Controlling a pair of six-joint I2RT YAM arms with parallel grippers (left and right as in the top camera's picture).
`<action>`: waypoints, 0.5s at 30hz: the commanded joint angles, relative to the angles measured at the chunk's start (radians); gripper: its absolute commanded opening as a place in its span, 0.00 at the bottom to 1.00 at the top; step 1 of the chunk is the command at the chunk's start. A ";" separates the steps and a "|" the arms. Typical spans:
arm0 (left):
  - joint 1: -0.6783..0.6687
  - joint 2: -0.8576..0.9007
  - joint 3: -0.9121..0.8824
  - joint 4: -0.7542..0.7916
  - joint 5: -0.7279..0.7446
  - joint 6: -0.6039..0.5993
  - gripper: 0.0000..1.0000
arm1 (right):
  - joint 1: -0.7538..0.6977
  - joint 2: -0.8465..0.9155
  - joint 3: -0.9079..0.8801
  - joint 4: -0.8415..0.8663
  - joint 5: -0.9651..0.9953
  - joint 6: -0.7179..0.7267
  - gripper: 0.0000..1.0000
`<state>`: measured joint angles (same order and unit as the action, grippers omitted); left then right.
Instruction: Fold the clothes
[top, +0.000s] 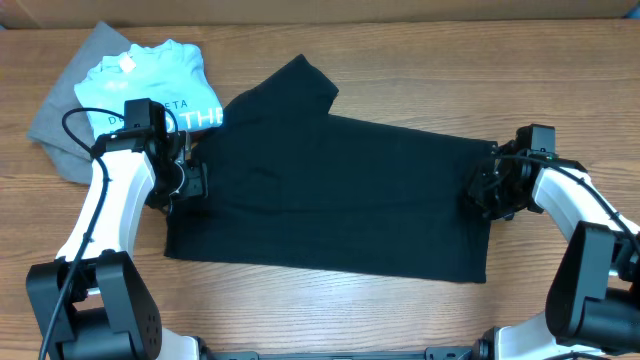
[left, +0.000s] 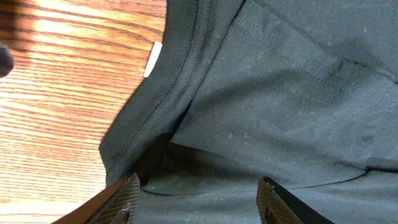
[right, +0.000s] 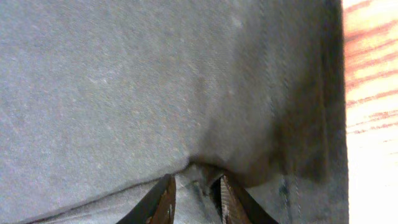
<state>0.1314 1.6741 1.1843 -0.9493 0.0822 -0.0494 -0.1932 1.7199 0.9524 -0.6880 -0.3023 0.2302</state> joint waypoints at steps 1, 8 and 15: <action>-0.003 -0.005 -0.005 0.005 0.023 -0.010 0.63 | 0.020 0.005 0.000 0.023 0.011 0.014 0.27; -0.003 -0.005 -0.005 0.004 0.023 -0.010 0.63 | 0.025 0.010 0.001 0.019 0.045 0.080 0.05; -0.003 -0.005 -0.005 0.004 0.023 -0.010 0.63 | -0.006 -0.048 0.056 -0.093 0.085 0.084 0.04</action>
<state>0.1314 1.6741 1.1843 -0.9485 0.0933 -0.0494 -0.1837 1.7214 0.9634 -0.7601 -0.2535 0.3000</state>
